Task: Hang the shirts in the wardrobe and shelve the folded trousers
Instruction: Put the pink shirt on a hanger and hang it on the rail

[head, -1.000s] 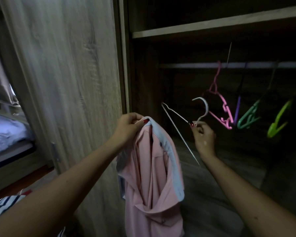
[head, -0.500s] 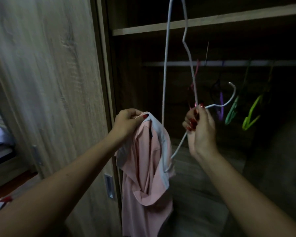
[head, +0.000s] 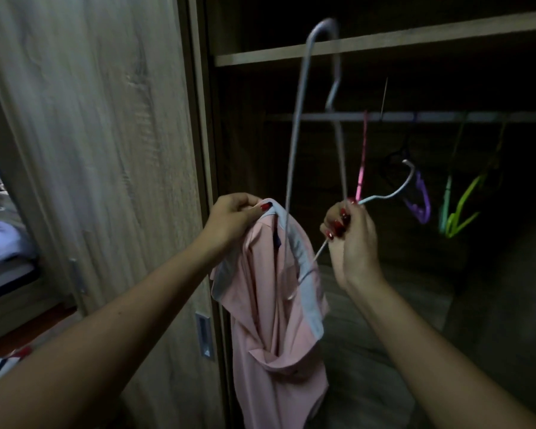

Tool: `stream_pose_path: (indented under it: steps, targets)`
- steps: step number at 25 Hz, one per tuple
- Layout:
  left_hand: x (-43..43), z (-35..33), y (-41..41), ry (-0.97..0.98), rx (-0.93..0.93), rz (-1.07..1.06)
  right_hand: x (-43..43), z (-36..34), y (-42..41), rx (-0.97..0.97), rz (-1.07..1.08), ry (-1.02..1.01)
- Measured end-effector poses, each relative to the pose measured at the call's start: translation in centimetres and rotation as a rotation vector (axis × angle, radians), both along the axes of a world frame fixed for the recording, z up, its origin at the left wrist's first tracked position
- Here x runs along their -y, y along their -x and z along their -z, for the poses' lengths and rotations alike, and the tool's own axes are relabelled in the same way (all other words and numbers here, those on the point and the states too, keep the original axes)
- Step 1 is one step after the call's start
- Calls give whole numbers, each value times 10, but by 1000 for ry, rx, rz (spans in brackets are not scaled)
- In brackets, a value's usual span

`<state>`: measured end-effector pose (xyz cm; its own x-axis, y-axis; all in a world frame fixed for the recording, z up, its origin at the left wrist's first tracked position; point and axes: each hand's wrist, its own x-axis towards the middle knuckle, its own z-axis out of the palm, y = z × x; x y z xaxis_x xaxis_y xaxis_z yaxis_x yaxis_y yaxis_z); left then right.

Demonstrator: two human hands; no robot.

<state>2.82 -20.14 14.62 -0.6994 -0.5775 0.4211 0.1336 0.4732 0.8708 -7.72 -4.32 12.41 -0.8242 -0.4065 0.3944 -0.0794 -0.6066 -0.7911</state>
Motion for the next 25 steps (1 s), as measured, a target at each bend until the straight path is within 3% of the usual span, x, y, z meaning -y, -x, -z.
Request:
stream_pose_path:
  steps: [3,7,9,12,14,18,22,25]
  targets:
    - [-2,-8,-7,23,-14,42,3,46,21,-98,89,-323]
    - [10,-12,-15,196,42,0,-2,91,48,-296,133,-523]
    - [21,-8,-18,402,145,-63,-9,101,63,-412,195,-594]
    - [33,0,-26,890,345,-265,-22,108,79,-608,292,-676]
    - [31,4,-28,1033,386,-339,-26,103,77,-742,281,-710]
    - [23,5,-24,1126,396,-432,-22,86,61,-916,321,-752]
    - [13,8,-17,1217,229,-412,-14,66,33,-1085,217,-818]
    - [9,21,-3,932,140,-212,-8,59,36,-946,273,-635]
